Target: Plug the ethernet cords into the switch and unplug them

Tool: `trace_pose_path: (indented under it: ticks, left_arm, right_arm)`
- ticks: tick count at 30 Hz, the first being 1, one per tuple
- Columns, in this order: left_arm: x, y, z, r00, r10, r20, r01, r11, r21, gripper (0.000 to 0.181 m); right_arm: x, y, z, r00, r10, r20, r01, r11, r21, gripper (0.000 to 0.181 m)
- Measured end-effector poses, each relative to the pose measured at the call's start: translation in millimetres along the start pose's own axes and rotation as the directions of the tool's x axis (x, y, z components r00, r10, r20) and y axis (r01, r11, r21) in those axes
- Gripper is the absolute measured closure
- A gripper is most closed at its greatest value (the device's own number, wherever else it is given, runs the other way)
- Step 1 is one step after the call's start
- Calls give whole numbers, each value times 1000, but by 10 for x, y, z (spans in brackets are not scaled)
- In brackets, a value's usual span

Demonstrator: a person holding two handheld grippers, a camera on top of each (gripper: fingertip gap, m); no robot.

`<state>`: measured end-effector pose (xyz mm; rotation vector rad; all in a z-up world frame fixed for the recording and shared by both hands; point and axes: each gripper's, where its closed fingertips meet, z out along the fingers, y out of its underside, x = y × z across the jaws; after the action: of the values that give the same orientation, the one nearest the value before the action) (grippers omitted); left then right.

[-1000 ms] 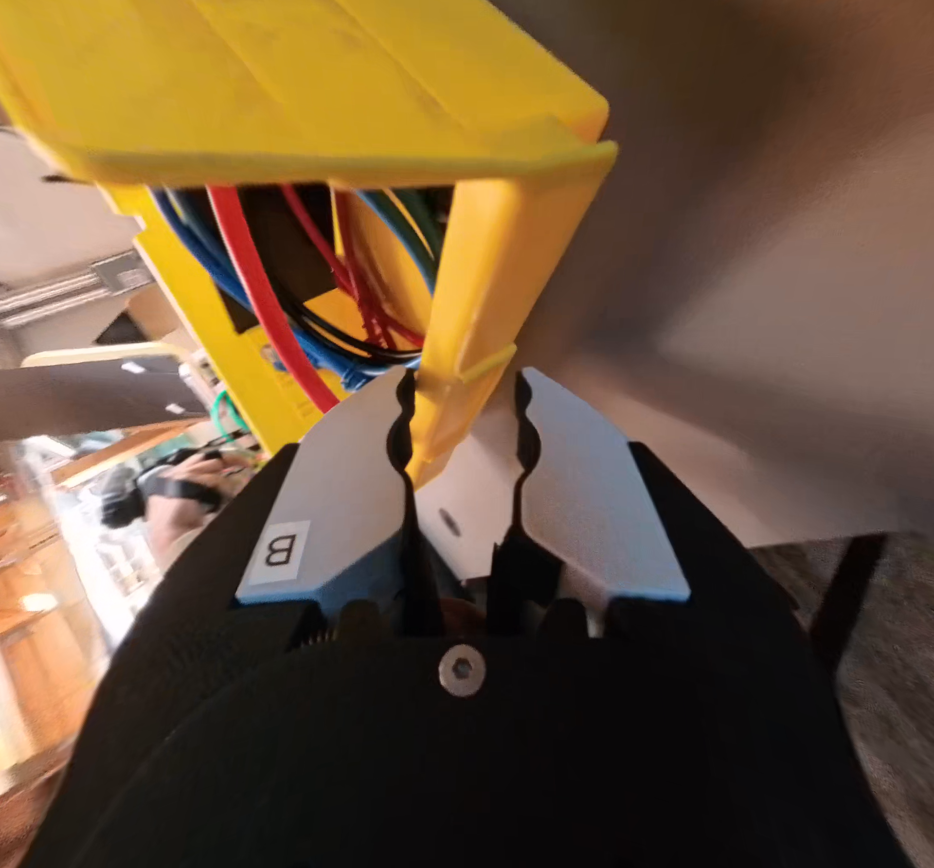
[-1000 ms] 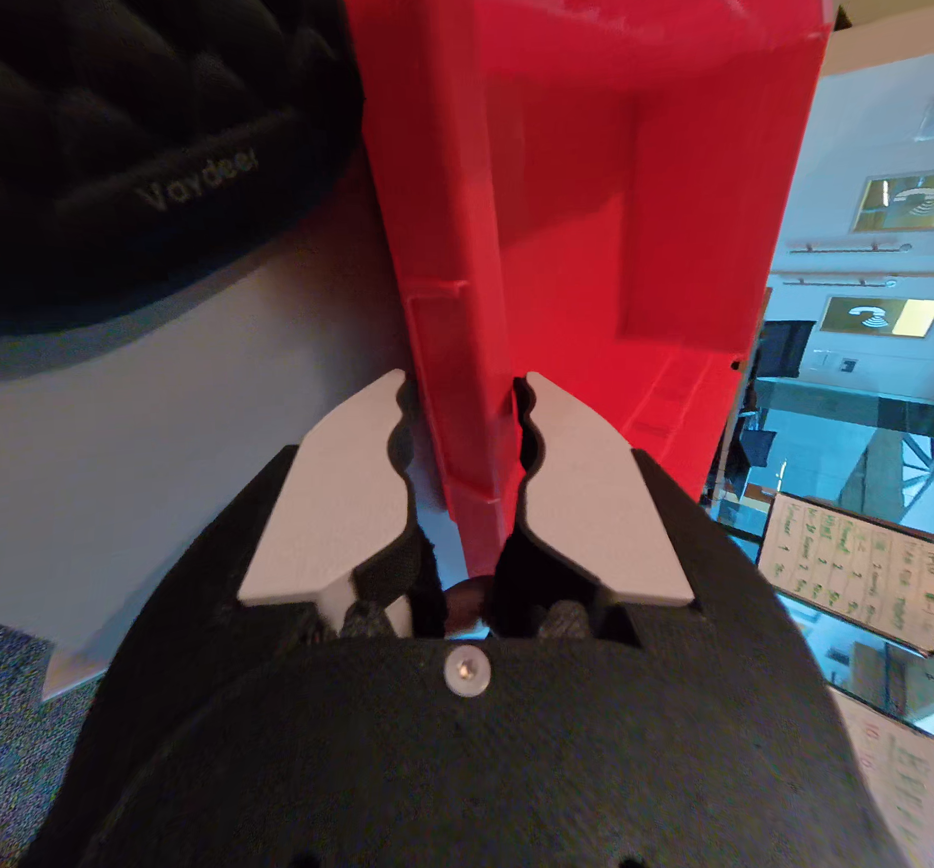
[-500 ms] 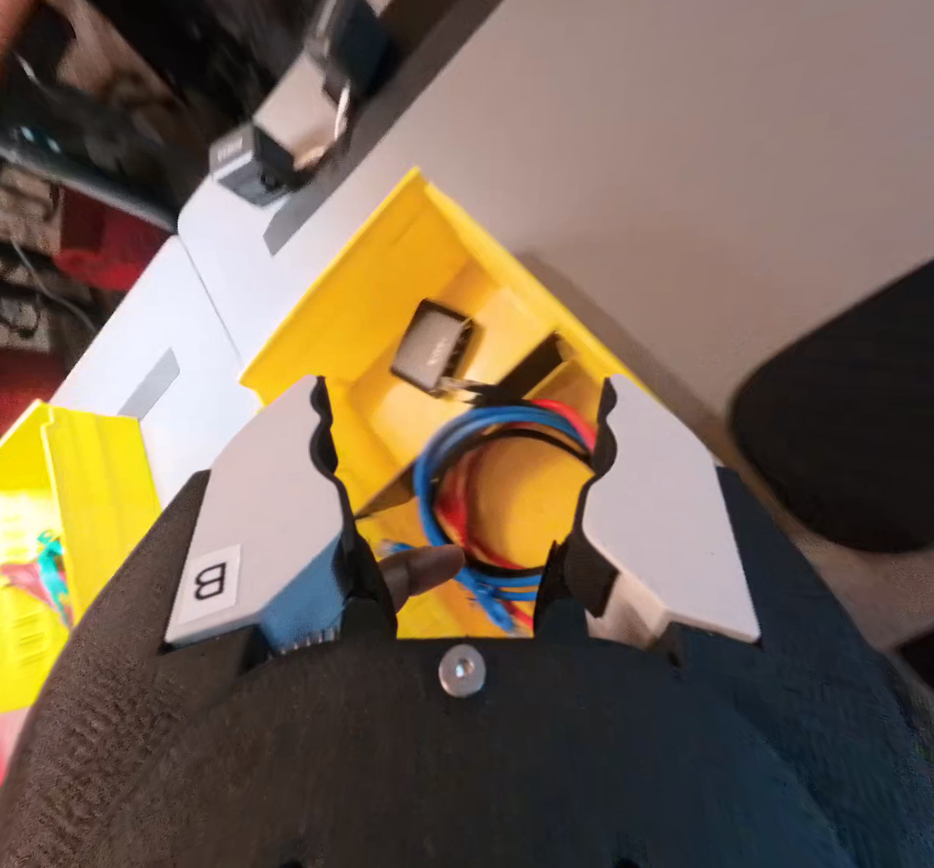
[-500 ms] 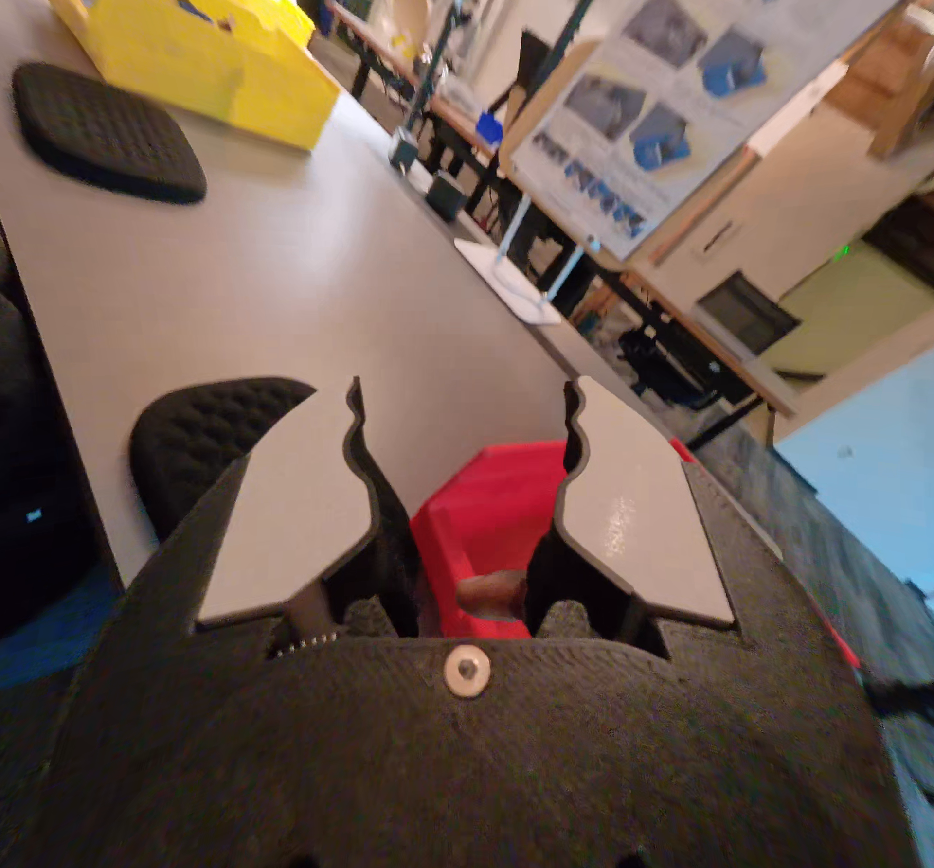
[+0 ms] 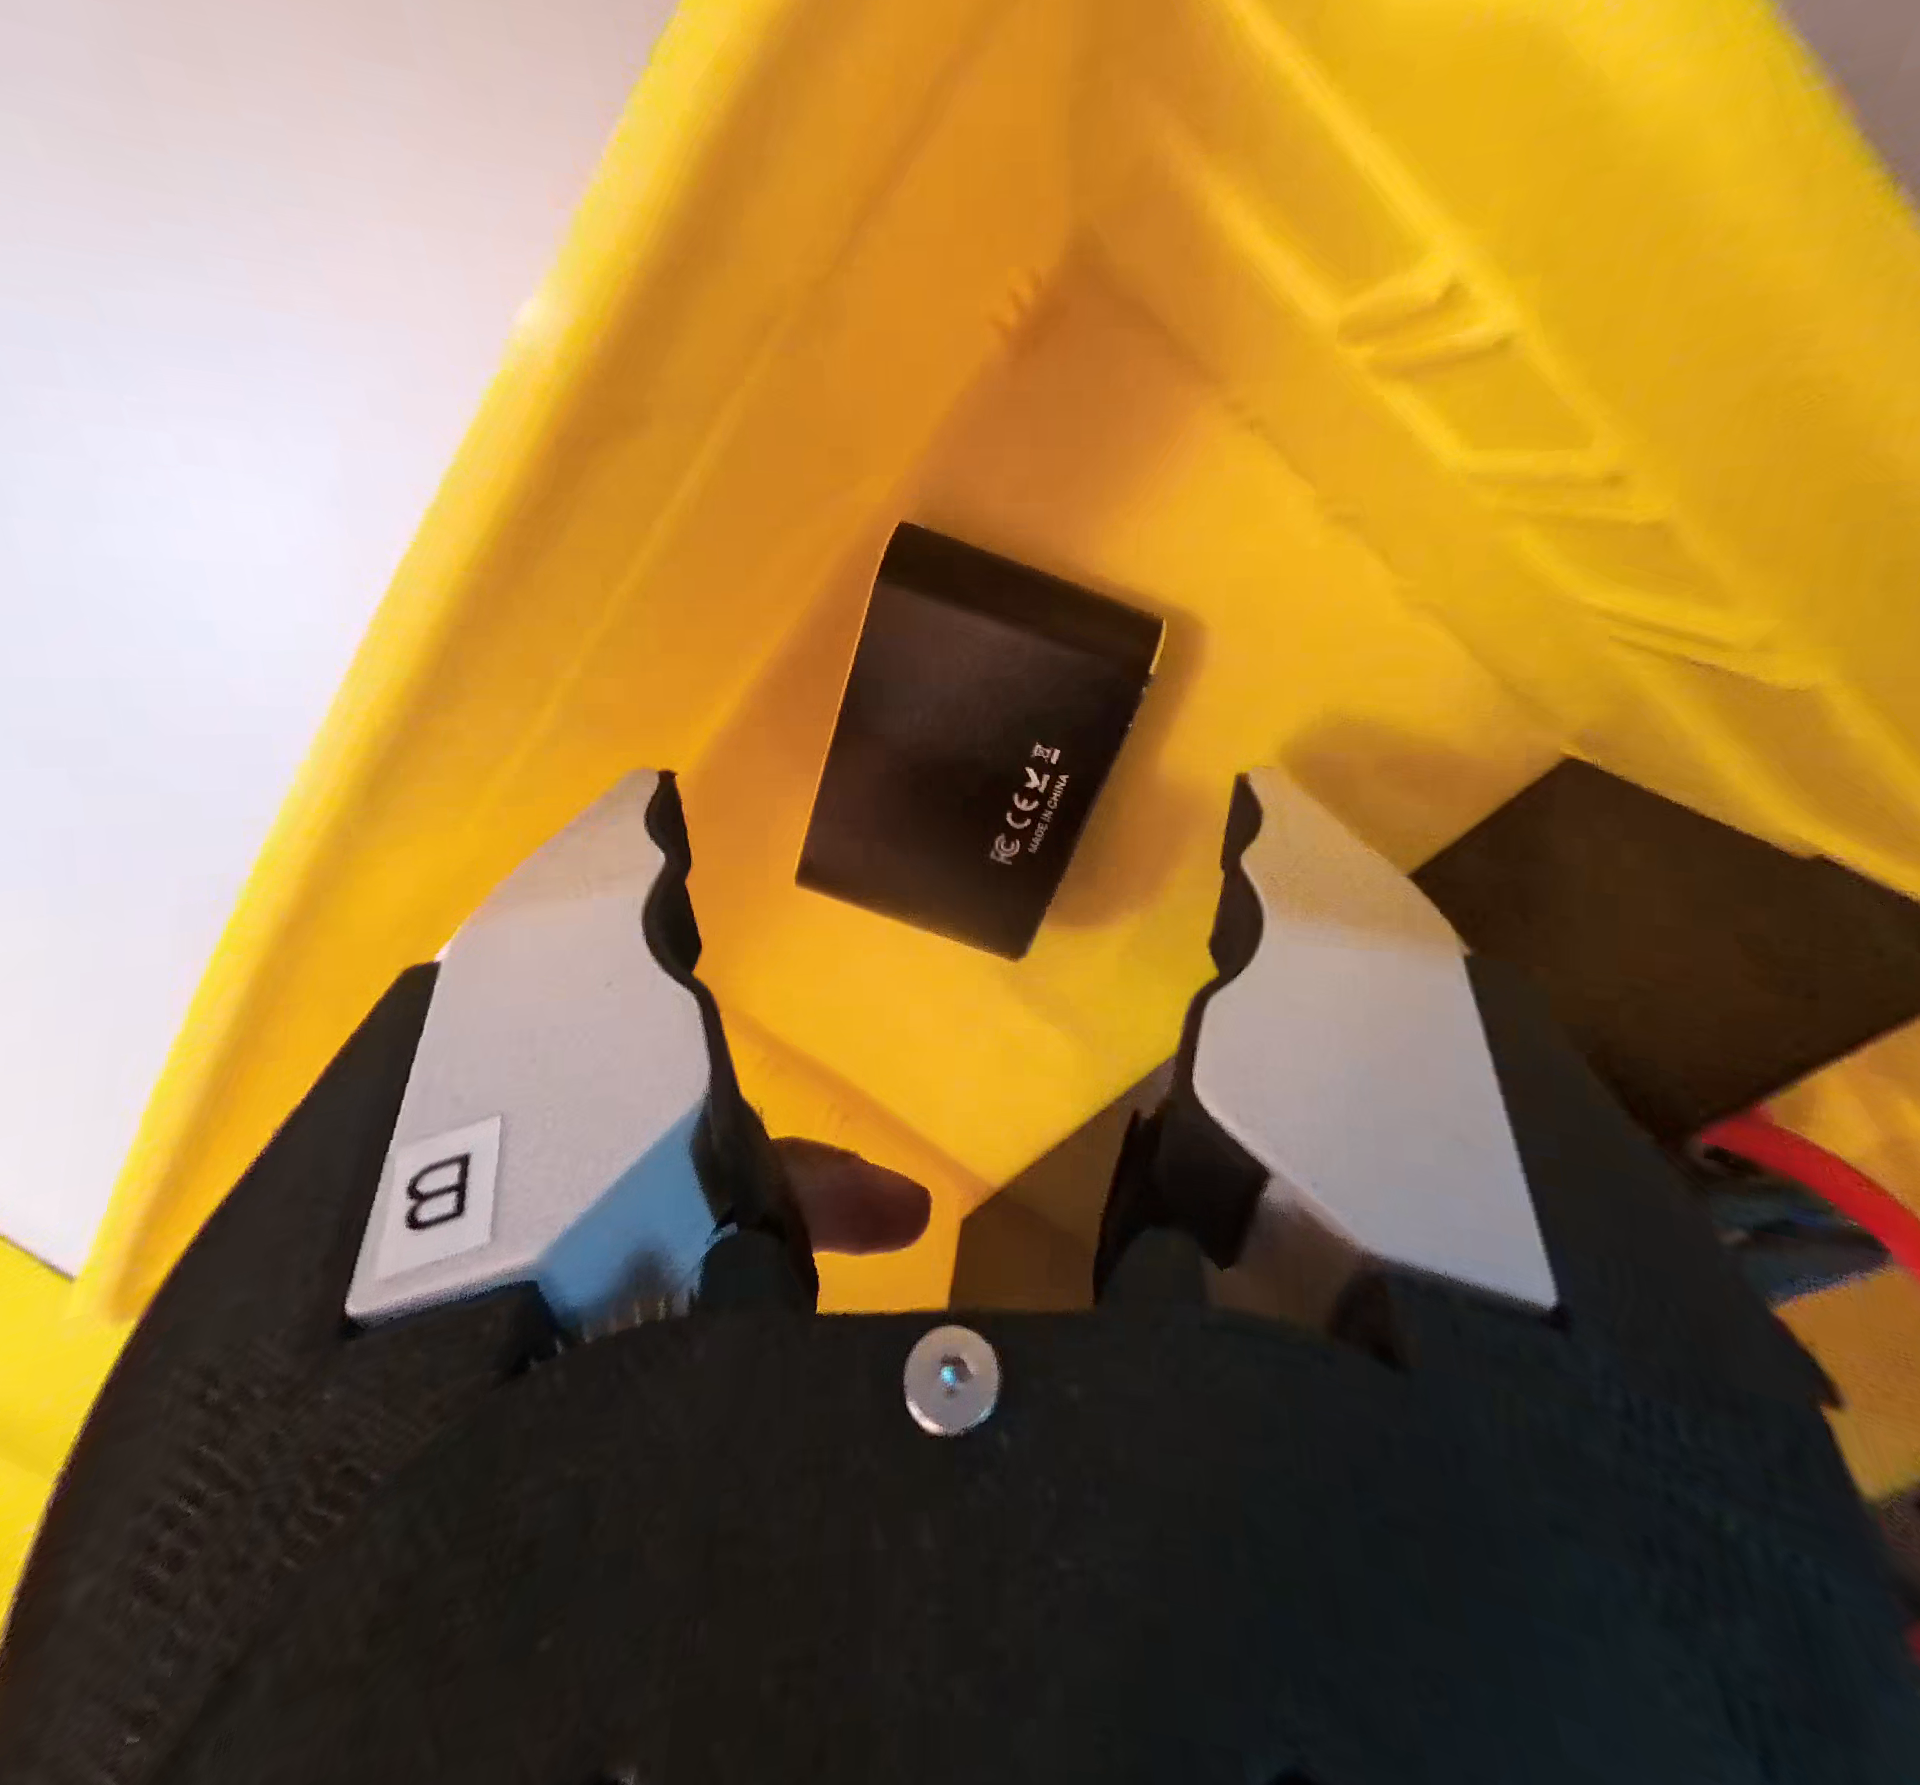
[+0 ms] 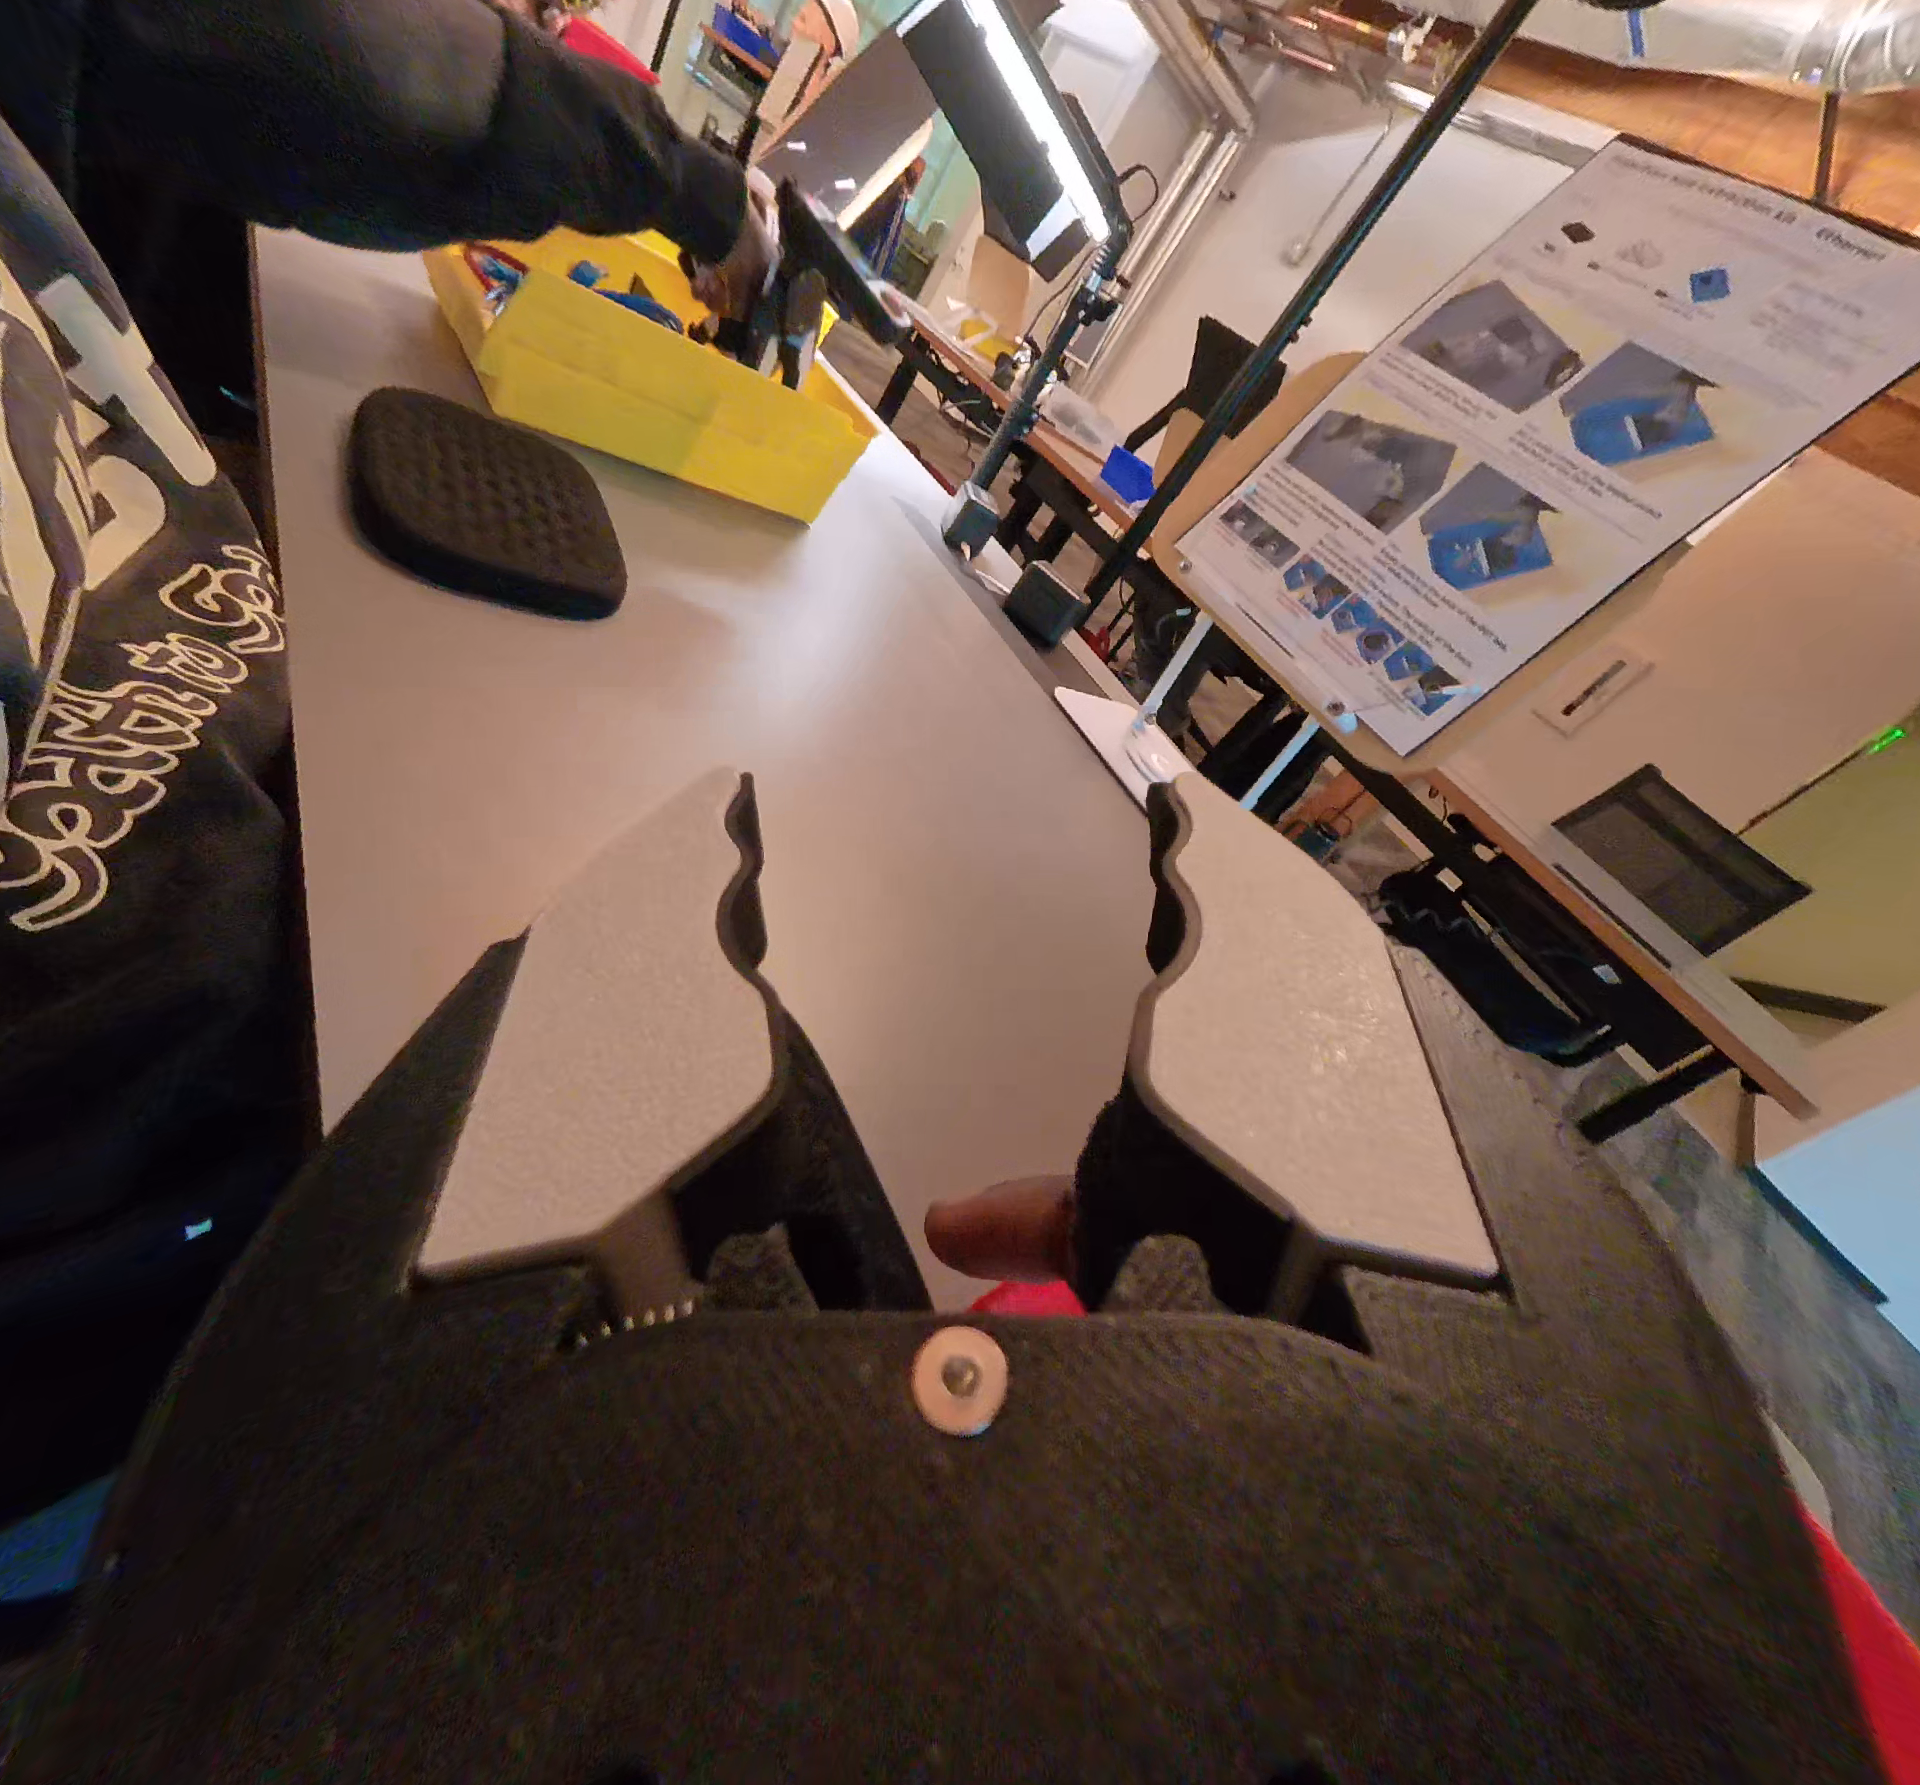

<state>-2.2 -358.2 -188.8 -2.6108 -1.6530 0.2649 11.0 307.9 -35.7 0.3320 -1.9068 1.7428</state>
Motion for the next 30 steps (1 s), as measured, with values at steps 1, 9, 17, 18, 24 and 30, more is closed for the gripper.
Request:
trace_pose_path:
  ticks: [1,9,17,18,24,30]
  left_arm:
    - [6,22,50,1000,17,-7,-17,1000,-12,85]
    - [82,55,252,993,28,-113,-26,1000,12,102]
    - [78,120,176,990,141,-20,-140,989,44,121]
    - [36,136,142,988,150,18,-151,988,42,121]
    - [-249,-3,-515,960,66,273,-143,951,275,121]
    - [-241,-175,-1450,903,-164,397,-141,760,634,121]
  right_arm:
    - [-1,-6,9,1000,-1,2,1,1000,4,110]
    - [-26,-12,64,1000,-23,21,24,1000,-10,111]
    - [-65,26,95,999,-32,21,32,999,-13,112]
    - [-66,17,98,999,-28,22,29,1000,-8,112]
    - [-125,-20,147,998,3,56,-4,1000,12,115]
    - [-243,-4,257,996,8,94,-10,1000,20,114]
